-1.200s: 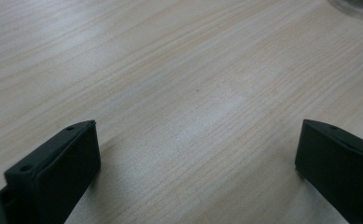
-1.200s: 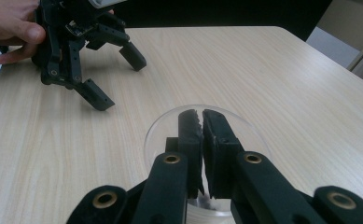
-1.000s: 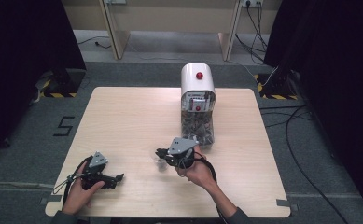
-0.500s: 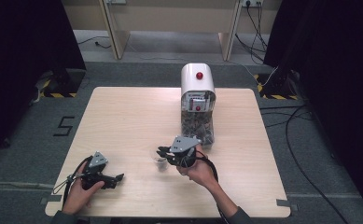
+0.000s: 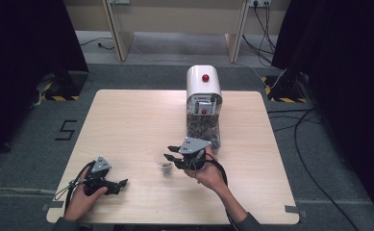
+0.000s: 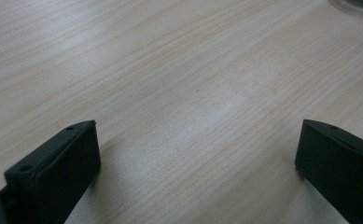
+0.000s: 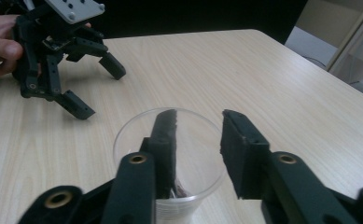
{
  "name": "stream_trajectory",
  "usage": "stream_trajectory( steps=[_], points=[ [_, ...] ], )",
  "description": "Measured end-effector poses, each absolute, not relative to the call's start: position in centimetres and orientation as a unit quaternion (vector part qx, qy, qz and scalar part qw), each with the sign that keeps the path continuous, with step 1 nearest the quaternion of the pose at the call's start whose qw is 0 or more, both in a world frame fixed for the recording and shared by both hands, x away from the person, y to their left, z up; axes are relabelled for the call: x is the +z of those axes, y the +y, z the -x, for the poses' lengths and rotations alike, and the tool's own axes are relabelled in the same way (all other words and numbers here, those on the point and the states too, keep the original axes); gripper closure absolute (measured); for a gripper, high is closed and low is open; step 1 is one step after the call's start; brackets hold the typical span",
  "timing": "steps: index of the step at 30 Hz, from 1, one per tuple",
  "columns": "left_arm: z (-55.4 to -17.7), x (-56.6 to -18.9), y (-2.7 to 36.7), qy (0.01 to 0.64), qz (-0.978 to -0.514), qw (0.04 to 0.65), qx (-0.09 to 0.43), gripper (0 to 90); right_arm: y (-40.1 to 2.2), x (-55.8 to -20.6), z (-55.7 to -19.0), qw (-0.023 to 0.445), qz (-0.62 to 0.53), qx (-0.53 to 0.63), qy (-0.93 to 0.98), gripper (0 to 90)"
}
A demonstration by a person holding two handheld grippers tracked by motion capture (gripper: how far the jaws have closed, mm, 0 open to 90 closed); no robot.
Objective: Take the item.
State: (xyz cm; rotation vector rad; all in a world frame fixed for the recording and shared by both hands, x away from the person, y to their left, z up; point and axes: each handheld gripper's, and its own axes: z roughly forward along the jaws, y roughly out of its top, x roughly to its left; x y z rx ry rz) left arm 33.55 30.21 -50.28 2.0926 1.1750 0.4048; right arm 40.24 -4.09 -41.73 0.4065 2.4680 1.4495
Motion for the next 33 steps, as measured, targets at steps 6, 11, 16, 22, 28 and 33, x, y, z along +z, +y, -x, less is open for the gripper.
stream_trajectory(
  steps=[6, 11, 16, 22, 28, 33],
  points=[
    [-33.5, -50.3, 30.2, 0.453, -0.806, 0.347, 0.156, 0.0, -4.6, -41.6, -40.6, 0.129, -0.155, 0.497, 0.844, 53.8],
    [-33.5, -50.3, 30.2, 0.453, -0.806, 0.347, 0.156, 0.0, -4.9, -41.4, -40.8, 0.133, -0.167, 0.496, 0.842, 48.4],
    [-33.5, -50.3, 30.2, 0.453, -0.806, 0.347, 0.156, 0.0, -5.4, -41.4, -41.0, 0.13, -0.183, 0.496, 0.839, 44.1],
    [-33.5, -50.3, 30.2, 0.453, -0.806, 0.347, 0.156, 0.0, -5.8, -41.3, -41.3, 0.131, -0.188, 0.496, 0.837, 41.6],
    [-33.5, -50.3, 30.2, 0.453, -0.806, 0.347, 0.156, 0.0, -6.4, -41.2, -41.5, 0.133, -0.195, 0.497, 0.835, 40.5],
    [-33.5, -50.3, 30.2, 0.453, -0.806, 0.347, 0.156, 0.0, -6.9, -41.1, -41.7, 0.139, -0.199, 0.499, 0.832, 40.1]
  ],
)
